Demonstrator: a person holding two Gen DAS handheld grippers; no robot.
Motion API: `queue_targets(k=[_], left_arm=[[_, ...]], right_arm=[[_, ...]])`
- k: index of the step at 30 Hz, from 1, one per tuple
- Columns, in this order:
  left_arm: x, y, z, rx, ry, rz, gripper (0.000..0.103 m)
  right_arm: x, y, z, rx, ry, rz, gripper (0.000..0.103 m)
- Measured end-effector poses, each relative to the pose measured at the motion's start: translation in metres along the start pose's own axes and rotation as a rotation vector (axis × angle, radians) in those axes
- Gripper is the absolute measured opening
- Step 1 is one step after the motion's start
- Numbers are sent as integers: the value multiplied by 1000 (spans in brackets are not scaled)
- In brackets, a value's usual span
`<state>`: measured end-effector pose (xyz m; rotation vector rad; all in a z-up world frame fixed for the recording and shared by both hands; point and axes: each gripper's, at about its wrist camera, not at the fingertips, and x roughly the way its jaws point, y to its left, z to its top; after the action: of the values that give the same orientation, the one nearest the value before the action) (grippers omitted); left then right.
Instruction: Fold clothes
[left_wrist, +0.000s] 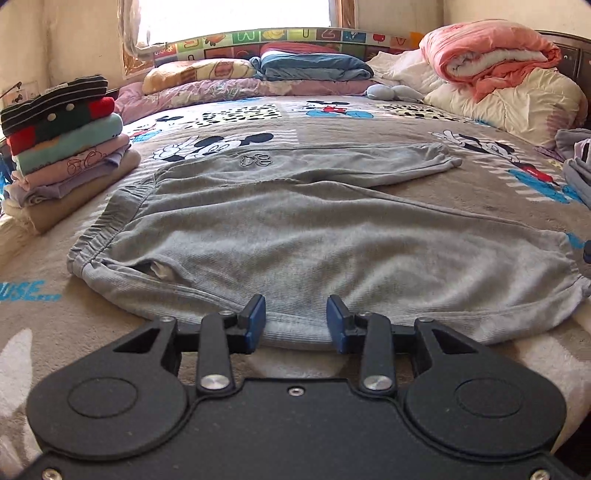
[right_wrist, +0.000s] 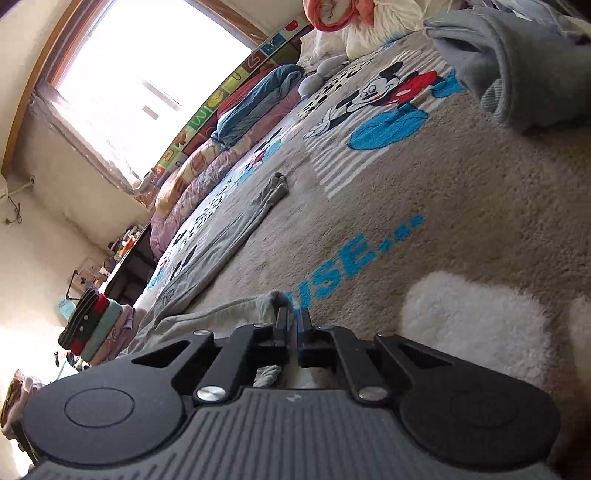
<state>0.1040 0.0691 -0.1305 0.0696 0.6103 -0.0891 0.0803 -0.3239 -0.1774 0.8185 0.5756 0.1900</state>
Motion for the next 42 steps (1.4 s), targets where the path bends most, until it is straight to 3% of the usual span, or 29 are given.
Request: queue_targets(k=[2,3,4,6,8,9,10,11,13,20,24,25,30,32,34,36,42], left_arm=[[-6,-4,2,-9,-30,-18,35],[-9,-7,3,-13,-44,-27,35],[-9,-10,2,-7,-47,-39,35],[-6,-17,1,14,-38,-51,35],[2,-22,-4,33,-13,-50,35],[6,-24,-7,39,1,-48,35],[6,-25,-8,43,1,-47,35],[6,-25,-9,47,1,-46,35],[4,-24,-9,54,1,-55,35],[-2,-23,-11,62,-21,-68,35],[-15,-28,-8,75,-81,-98,35],[-18,-31,-7,87,-98,-116,35],[-10,-49,-9,137,-88,-113,37],[-2,-52,-11,141,-59,-108,37],[3,-54,-13,140,-43,-101,38],[6,-55,-13,137,-36,-100,38],[0,-55,-13,143,-55,-107,39]], right_arm=[[1,-3,3,-3,-10,12,17],[4,-3,4,-8,-12,30,39],[9,-1,4,-16,-10,56,69],[24,5,5,-60,-4,82,76],[40,14,5,-158,4,52,73],[45,15,5,-189,6,46,63],[49,13,4,-185,26,53,30],[49,8,4,-147,39,66,13],[45,0,4,-82,40,83,13],[42,-1,6,-61,14,56,17],[25,9,-2,-61,2,5,49],[19,13,-5,-62,-2,-12,50],[8,19,-28,28,37,-51,50],[10,22,-33,35,36,-70,45],[12,27,-40,12,55,-79,30],[12,27,-45,-2,73,-78,23],[8,21,-34,-21,142,-70,14]])
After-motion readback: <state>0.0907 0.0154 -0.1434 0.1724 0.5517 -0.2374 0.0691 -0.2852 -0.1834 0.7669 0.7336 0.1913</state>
